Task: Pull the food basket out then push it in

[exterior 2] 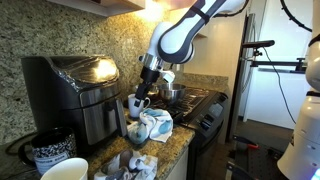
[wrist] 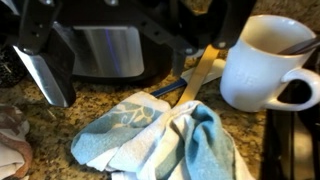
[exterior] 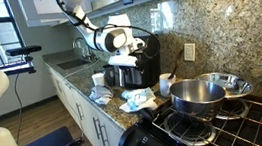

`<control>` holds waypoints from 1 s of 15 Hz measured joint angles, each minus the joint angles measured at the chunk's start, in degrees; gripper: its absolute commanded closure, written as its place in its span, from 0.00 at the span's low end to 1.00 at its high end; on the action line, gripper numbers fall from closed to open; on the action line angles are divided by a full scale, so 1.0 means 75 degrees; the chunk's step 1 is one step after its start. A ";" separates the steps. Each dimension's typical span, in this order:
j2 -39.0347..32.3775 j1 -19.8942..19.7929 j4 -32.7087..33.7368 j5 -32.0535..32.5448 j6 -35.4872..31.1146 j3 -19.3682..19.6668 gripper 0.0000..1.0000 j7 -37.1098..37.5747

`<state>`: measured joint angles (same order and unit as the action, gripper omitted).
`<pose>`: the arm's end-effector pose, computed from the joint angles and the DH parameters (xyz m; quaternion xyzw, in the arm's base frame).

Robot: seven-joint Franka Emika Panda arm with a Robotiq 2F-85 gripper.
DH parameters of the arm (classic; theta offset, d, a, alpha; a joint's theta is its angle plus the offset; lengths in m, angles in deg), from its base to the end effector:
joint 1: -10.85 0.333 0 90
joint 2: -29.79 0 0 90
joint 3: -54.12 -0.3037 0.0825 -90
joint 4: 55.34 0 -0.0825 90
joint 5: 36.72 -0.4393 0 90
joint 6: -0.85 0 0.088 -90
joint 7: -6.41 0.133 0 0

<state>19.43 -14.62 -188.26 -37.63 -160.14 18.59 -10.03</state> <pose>0.5825 0.1086 0.2342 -0.9621 -0.2063 -0.1727 0.0452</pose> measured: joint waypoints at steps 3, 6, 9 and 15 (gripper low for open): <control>0.0517 0.1380 -0.0002 -0.0014 0.0083 0.1562 0.00 0.0154; 0.0532 0.2230 -0.0002 -0.0030 0.0065 0.2479 0.00 0.0143; 0.0518 0.2341 -0.0002 -0.0031 0.0065 0.2553 0.00 0.0143; 0.0518 0.2350 -0.0002 -0.0032 0.0065 0.2561 0.00 0.0143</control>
